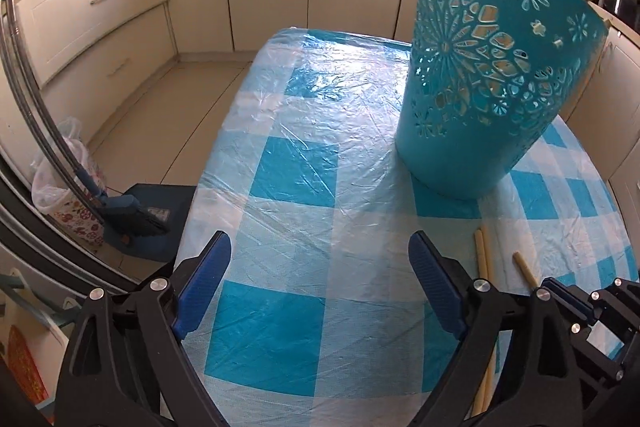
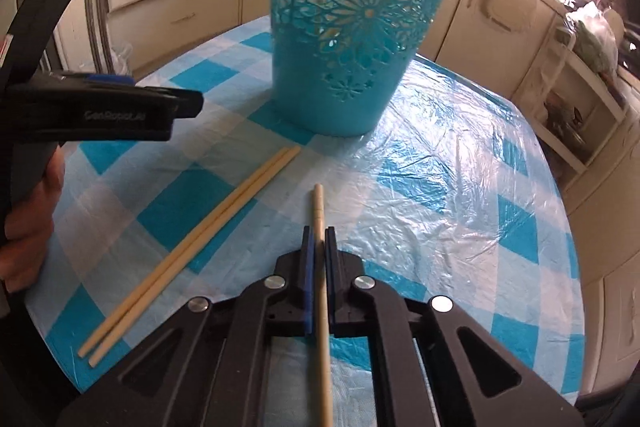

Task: Organize utensils
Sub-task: 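Close the right gripper on a loose chopstick and begin lifting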

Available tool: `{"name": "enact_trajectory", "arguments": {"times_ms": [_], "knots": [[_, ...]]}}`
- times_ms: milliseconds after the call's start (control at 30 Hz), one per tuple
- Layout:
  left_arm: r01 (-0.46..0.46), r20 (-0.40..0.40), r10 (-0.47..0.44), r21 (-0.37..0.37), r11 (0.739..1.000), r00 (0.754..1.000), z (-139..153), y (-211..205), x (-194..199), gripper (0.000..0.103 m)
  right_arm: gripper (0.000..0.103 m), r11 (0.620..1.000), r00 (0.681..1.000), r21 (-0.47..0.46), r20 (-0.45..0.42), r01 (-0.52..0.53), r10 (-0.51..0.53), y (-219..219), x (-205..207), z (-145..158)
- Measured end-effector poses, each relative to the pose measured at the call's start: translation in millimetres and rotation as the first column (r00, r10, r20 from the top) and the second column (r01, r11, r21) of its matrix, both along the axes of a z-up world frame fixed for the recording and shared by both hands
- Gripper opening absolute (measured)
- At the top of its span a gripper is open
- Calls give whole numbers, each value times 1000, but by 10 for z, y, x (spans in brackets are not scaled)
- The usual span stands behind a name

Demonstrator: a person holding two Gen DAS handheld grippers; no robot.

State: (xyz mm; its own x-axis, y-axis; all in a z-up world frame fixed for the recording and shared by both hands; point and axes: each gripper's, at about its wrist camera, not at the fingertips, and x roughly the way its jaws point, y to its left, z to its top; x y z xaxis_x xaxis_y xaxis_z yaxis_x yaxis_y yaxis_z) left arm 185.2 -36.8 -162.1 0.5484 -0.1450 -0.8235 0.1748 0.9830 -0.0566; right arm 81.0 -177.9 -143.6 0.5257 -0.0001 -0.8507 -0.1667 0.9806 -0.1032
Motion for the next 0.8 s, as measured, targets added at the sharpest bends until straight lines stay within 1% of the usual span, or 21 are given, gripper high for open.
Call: {"name": "enact_trajectory", "arguments": {"times_ms": [67, 100, 200, 233, 333, 400, 467, 600, 800], "knots": [[15, 9, -15, 14, 1000, 1000, 16, -41, -23, 87, 6, 998, 999, 45, -28, 35, -34, -86, 30, 8], [19, 11, -20, 20, 1000, 1000, 19, -56, -28, 87, 6, 998, 999, 50, -35, 42, -40, -101, 39, 12], [31, 10, -31, 35, 999, 999, 23, -101, -35, 87, 6, 1000, 999, 18, -39, 20, -20, -67, -3, 31], [32, 9, -33, 36, 999, 999, 22, -107, -36, 87, 6, 1000, 999, 21, -44, 11, -10, -59, -13, 35], [28, 2, -28, 28, 999, 1000, 10, -85, -31, 87, 6, 995, 998, 99, -67, 24, -18, -124, -20, 43], [23, -2, -23, 20, 1000, 1000, 5, -63, -21, 87, 6, 992, 996, 112, -72, 60, -52, -202, -20, 36], [18, -4, -18, 14, 1000, 1000, -2, -47, -12, 87, 6, 989, 995, 127, -80, 72, -62, -221, -8, 35], [19, -7, -19, 16, 1000, 1000, -8, -53, -8, 87, 6, 995, 996, 82, -81, 47, -41, -167, -21, 54], [35, 0, -35, 34, 999, 999, -7, -101, -32, 88, 6, 996, 996, 85, -85, 31, -24, -136, -12, 36]]}}
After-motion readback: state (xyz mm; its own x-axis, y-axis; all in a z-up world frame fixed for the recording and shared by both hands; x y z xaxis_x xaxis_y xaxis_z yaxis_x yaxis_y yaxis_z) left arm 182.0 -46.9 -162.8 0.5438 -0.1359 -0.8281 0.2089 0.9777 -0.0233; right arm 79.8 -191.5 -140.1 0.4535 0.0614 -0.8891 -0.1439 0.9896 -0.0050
